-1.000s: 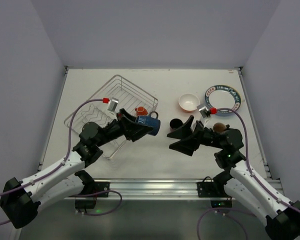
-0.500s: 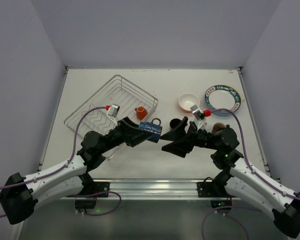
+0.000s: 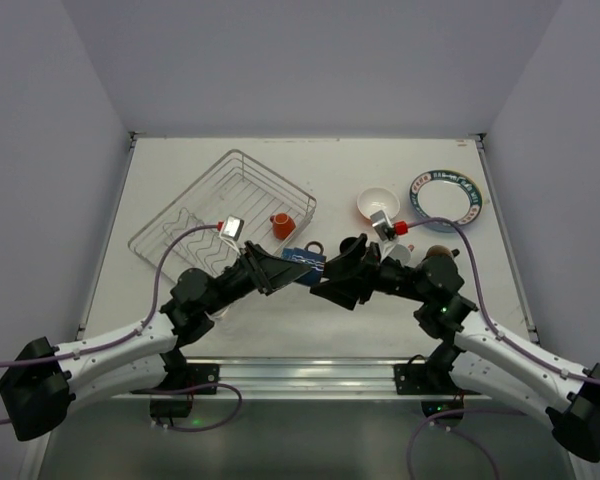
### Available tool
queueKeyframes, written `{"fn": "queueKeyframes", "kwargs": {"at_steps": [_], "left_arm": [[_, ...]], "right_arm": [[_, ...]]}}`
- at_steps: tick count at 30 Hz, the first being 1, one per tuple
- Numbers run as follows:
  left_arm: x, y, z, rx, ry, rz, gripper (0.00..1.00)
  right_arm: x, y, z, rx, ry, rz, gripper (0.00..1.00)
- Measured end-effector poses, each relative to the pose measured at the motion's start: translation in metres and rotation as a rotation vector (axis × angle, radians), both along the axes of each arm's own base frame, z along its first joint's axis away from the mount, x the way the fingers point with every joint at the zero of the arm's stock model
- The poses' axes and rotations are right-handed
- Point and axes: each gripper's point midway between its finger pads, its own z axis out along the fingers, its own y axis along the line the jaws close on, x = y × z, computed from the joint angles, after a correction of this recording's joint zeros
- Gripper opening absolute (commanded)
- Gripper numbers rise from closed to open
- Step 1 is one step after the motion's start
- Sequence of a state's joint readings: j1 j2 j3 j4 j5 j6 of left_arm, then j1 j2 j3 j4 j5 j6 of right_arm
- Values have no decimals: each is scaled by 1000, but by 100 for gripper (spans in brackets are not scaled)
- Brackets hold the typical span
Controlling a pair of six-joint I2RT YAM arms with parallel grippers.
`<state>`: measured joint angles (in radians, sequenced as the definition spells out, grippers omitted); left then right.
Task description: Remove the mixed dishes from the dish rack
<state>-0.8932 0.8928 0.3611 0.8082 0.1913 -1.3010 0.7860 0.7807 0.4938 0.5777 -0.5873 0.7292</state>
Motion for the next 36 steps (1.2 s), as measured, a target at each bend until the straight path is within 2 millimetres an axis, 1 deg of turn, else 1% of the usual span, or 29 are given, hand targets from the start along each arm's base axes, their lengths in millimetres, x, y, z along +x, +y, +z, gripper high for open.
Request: {"fn": "queueKeyframes", "kwargs": {"at_steps": [1,2,4,7,8,9,11,12,13,15,16,17,19,21,23,25,29,31,33,36], "left_arm": [[0,0,0,-3,7,2,0],[1,0,0,-7,16,3,0],[1,0,-1,-14,33,6,0],[1,0,-10,-21,82,7,0],[1,0,-14,-19,99,7,0],[1,0,-17,-20,115,5,0],[0,1,-20,-31,141,5,0],[1,1,-21,-35,149,8,0],[2,3,-22,-41,158,15,0],[3,5,-20,-58,170,25,26],[3,5,-19,-59,170,22,63],[2,5,-18,-55,164,22,79],[3,3,-17,-17,151,31,98],[9,-3,-12,45,134,50,100],[15,-7,-6,105,116,70,100],[21,-8,-3,157,92,105,100],[45,4,-15,338,81,254,100],[58,22,-28,471,77,358,100],[65,41,-34,571,66,444,100],[71,79,-34,725,23,573,100]], "right_arm": [[0,2,-2,-6,-1,2,54],[0,4,-4,-10,-5,4,47],[-2,8,-7,-18,-9,10,45],[-6,16,-13,-33,-31,33,44],[-7,19,-15,-40,-41,37,40],[-7,21,-17,-47,-50,39,28],[-3,23,-24,-67,-60,21,17],[0,24,-25,-72,-62,12,0],[3,24,-26,-73,-69,-7,0],[7,22,-21,-63,-81,-30,0],[6,21,-20,-60,-87,-32,0],[5,21,-19,-60,-90,-33,0],[4,17,-16,-59,-108,-45,0],[3,11,-18,-79,-114,-71,0],[4,4,-13,-86,-129,-103,0],[5,-3,-11,-102,-135,-135,0],[11,-14,-20,-210,-106,-191,0],[17,-18,-27,-299,-82,-220,0],[23,-21,-33,-385,-54,-249,0],[38,-27,-48,-530,14,-312,0]]}}
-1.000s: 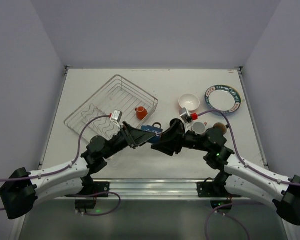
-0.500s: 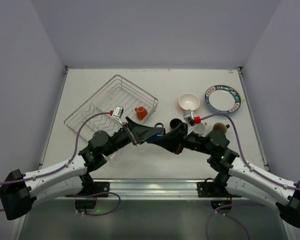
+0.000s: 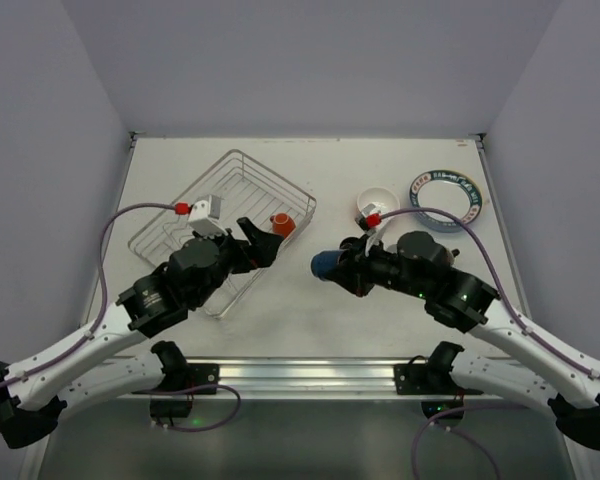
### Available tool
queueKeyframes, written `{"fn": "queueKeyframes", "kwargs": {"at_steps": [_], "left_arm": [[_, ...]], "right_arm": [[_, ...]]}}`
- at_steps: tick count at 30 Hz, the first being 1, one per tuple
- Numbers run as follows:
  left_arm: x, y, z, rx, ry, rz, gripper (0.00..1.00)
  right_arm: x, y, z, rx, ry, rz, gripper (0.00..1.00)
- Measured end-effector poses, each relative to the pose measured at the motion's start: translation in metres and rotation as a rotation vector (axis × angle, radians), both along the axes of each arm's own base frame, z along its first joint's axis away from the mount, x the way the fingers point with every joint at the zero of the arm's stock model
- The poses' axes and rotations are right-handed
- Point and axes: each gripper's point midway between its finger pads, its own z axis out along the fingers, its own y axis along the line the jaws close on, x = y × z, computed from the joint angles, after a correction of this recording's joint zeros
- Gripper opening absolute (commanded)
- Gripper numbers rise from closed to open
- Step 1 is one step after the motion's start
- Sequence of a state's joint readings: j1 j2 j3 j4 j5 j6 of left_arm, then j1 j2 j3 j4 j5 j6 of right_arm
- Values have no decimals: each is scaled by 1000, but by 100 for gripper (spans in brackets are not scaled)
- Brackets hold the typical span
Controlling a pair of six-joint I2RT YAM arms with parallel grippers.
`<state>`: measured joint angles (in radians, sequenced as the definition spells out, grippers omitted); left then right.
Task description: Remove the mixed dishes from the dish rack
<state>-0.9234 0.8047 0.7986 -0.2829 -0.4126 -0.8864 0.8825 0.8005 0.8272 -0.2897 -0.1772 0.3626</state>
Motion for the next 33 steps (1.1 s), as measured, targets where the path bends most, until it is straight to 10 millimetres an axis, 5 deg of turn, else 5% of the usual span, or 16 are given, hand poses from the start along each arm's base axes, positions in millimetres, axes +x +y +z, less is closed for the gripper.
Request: {"fn": "queueKeyframes", "kwargs": {"at_steps": [5,11,21,33], "left_arm": [[0,49,20,206,-69,96,100],[-13,84,9,404,-90,89,100],[-31,102,-25,461,-151,20,100],[-31,104,-36,488,-141,16,100]], "right_arm": [[13,-2,-43,-256,171,-123,0],[6,11,-101,-517,320,-217,0],[17,19,-168,-658,475,-385,0],[18,19,-205,-715,569,-478,7]]}}
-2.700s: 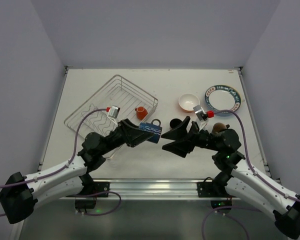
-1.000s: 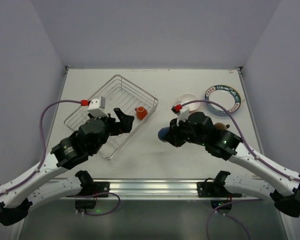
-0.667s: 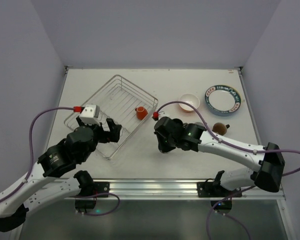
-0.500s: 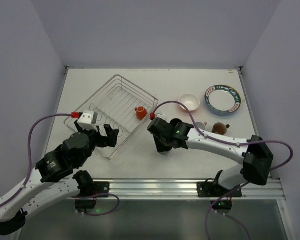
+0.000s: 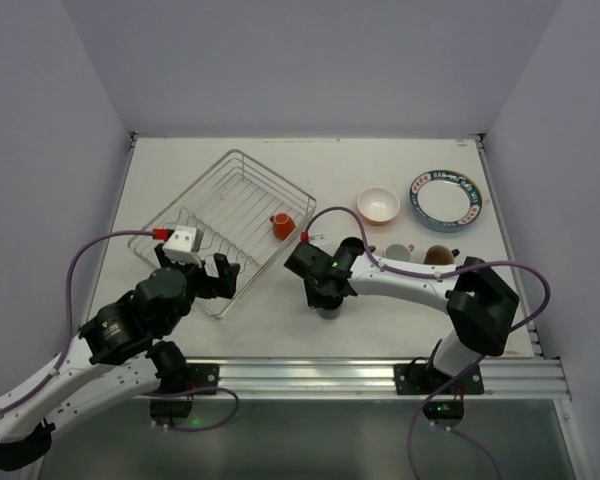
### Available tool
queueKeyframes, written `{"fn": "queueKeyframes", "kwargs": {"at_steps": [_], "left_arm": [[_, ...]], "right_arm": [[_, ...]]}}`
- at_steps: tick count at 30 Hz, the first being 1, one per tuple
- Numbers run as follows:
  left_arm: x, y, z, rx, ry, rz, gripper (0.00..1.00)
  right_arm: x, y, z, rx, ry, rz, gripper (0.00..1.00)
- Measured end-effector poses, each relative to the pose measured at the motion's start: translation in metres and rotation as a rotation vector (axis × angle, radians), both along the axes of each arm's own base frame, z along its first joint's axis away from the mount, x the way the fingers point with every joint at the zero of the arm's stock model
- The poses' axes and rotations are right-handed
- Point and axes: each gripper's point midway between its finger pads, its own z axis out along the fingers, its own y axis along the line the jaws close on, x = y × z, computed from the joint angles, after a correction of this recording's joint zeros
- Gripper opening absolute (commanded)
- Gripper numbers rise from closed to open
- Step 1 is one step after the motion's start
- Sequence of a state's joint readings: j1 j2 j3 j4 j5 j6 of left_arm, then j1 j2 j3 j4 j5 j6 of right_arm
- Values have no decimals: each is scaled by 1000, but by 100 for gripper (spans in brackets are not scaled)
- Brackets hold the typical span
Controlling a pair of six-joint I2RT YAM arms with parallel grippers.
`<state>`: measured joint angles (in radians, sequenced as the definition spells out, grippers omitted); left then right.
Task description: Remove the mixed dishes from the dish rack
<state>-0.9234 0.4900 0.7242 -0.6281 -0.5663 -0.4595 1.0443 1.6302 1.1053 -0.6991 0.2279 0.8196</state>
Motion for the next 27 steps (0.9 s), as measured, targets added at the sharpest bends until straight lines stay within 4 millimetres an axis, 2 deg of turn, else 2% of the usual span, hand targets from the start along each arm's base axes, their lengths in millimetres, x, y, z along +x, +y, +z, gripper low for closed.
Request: {"fn": "queueKeyframes", "kwargs": {"at_steps": [2,5,10,11,14,15,17,18,19,22,24,27], "left_arm": [[0,0,0,-2,-2,0,100],[0,0,1,-4,-3,0,100],[1,-2,-2,7,5,0,100],[2,-2,-4,13,10,0,100],[5,-4,-10,40,30,10,100],[6,-4,-12,49,42,17,100],[8,-7,-17,63,71,35,100],[10,-9,-19,68,89,43,100],[12,-12,-19,68,101,50,100],[23,-25,-24,89,135,71,100],[38,-33,-30,119,183,102,100],[81,-41,-36,114,249,182,100]], "right_arm": [[1,0,0,1,1,-8,23],[2,-1,0,3,1,-18,36],[3,0,0,5,-5,-26,53],[3,-1,1,5,-7,-26,60],[4,-2,8,13,-20,-27,64],[3,-3,12,21,-26,-26,69],[3,-5,27,49,-50,-26,76],[3,-6,35,67,-63,-25,91],[3,-8,47,90,-84,-27,98],[7,-16,91,180,-187,-25,99],[11,-27,120,234,-272,-44,99],[18,-50,154,271,-396,-101,99]]}}
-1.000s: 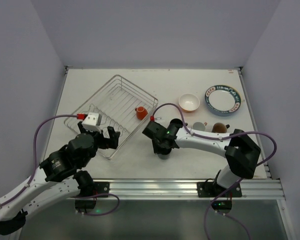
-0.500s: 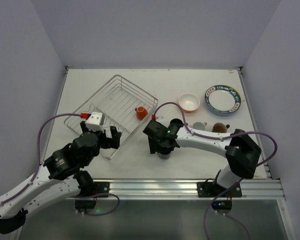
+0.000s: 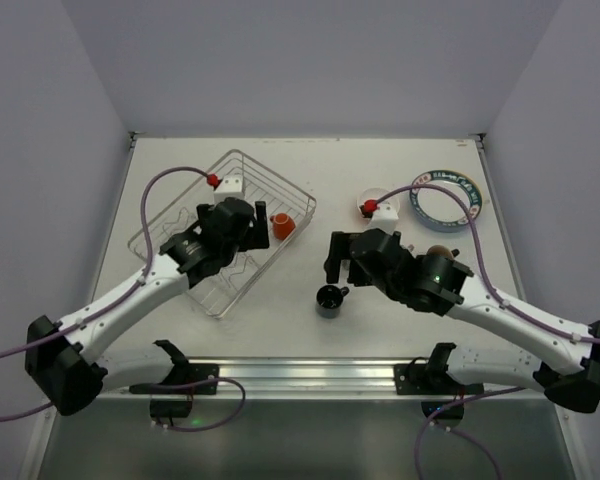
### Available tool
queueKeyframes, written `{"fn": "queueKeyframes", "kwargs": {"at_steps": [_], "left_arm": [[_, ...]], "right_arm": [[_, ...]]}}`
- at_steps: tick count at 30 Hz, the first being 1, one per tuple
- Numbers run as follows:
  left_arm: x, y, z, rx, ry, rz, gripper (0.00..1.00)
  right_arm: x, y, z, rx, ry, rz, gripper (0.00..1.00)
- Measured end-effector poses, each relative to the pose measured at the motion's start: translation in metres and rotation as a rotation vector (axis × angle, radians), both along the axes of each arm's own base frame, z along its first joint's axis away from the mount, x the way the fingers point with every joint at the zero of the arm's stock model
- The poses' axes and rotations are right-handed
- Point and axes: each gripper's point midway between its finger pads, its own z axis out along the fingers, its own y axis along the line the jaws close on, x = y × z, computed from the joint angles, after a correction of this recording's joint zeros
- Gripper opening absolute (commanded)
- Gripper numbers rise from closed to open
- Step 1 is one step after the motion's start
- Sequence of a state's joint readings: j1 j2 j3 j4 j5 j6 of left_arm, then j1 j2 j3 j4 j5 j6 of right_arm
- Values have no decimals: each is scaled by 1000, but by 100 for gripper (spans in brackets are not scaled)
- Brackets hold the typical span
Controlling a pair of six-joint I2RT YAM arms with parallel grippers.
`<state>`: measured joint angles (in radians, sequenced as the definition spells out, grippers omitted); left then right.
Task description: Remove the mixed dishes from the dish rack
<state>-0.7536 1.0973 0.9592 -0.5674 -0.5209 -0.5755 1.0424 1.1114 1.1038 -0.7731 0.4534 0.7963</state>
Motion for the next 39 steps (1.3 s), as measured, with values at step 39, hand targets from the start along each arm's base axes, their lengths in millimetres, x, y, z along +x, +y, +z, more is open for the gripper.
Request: {"fn": "queueKeyframes", "kwargs": {"at_steps": [39], "left_arm": [[126,-70,-141,-52,509,440,93]], "right_arm": [[-17,-70,-27,6,-132,-48,99]]}}
